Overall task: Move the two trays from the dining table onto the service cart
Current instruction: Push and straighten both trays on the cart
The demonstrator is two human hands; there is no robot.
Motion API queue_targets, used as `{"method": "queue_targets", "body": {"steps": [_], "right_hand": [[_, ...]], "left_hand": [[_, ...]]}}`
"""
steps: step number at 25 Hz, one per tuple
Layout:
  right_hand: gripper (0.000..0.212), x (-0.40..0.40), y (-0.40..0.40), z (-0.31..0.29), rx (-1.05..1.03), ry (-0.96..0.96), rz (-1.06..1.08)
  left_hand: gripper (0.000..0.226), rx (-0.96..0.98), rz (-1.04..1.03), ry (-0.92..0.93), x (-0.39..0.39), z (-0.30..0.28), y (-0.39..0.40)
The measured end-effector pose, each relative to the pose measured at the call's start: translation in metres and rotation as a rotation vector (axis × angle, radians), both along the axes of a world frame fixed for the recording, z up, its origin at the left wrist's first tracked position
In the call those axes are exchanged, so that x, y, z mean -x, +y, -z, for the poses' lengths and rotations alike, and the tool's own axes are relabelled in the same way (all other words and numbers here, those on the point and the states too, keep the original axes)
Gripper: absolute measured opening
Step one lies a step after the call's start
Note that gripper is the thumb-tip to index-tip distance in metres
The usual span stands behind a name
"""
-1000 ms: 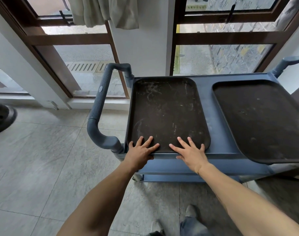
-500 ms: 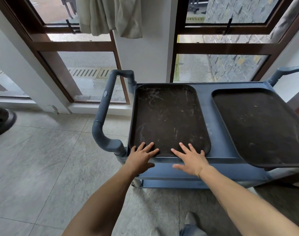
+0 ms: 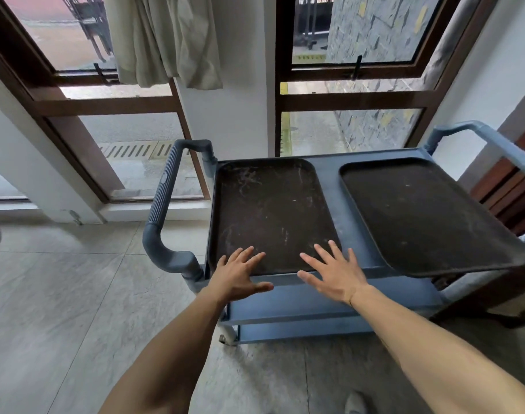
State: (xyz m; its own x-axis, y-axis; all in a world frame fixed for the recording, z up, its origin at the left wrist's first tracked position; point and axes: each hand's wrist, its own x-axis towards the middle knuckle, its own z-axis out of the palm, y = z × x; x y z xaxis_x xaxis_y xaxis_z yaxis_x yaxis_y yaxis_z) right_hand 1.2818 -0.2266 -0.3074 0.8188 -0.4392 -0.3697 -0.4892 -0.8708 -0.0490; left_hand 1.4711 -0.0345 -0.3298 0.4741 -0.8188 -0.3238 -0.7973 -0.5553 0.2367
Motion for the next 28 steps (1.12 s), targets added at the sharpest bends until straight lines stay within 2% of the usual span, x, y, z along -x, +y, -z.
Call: {"method": "queue_targets", "body": {"steps": [6, 14, 20, 28], "right_hand": [[0.079, 0.041, -0.056, -0.015, 0.065, -0.094, 0.014], [0.07, 0.144, -0.189, -0.033, 0.139, -0.115, -0.005], [0.078, 0.217, -0.277, -0.026, 0.107, -0.063, -0.019], [0.092, 0.245, -0.307, 0.011, -0.035, -0.014, -0.075]], "left_hand": [[0.096, 0.086, -0.001, -0.075, 0.036, -0.016, -0.05], [0.098, 0.103, -0.033, -0.069, 0.135, -0.033, -0.176], [0.099, 0.05, -0.018, -0.047, 0.209, -0.028, -0.244], [0.103, -0.066, 0.0, -0.012, 0.266, -0.013, -0.297]]}}
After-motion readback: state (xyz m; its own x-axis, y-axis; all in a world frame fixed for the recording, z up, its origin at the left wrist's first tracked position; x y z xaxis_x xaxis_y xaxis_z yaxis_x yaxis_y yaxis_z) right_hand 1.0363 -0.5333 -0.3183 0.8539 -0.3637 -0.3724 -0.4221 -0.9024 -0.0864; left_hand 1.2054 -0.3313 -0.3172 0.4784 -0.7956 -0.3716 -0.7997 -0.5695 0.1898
